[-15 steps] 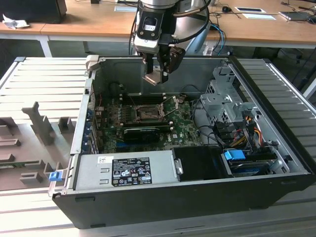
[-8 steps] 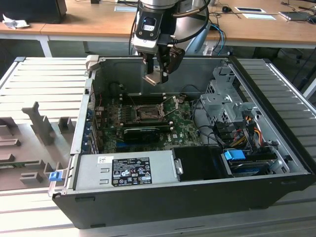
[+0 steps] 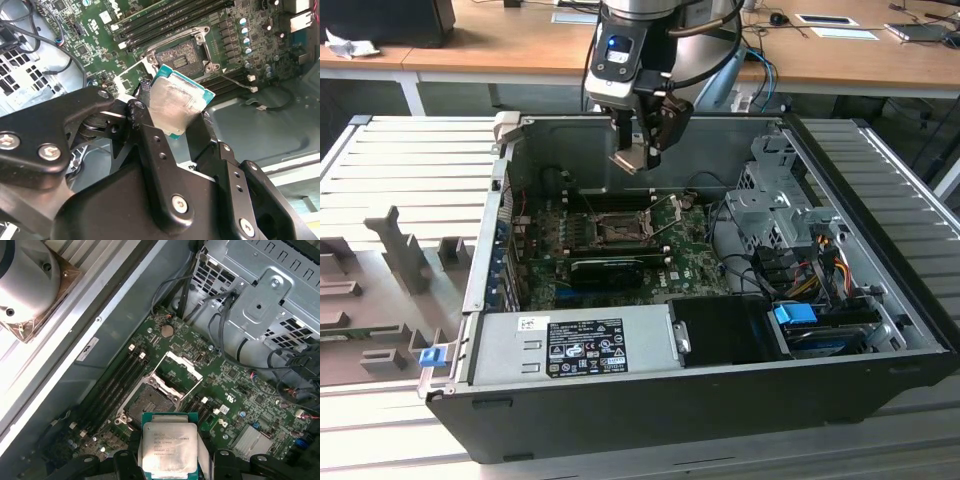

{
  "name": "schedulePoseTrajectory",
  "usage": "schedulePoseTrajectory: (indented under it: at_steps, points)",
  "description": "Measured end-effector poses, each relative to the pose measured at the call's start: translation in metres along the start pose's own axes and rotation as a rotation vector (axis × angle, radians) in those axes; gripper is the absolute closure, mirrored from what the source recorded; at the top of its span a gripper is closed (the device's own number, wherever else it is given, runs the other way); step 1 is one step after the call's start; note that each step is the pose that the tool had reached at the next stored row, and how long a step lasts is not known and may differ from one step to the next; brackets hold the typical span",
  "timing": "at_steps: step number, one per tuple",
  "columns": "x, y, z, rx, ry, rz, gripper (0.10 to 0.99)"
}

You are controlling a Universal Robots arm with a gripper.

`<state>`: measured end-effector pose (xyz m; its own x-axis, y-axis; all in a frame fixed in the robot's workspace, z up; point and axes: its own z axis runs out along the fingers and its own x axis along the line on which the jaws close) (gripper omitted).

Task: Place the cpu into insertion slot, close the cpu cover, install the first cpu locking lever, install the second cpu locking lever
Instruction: 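Place the cpu into insertion slot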

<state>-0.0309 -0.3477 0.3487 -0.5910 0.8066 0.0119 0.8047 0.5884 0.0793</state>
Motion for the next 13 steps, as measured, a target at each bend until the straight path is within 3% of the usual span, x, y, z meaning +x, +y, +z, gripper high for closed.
schedulePoseTrajectory:
  at_steps: [13]
  points:
    - [0.0,-0.0001,0.0013,-0.001,-0.0043,0.054,0.557]
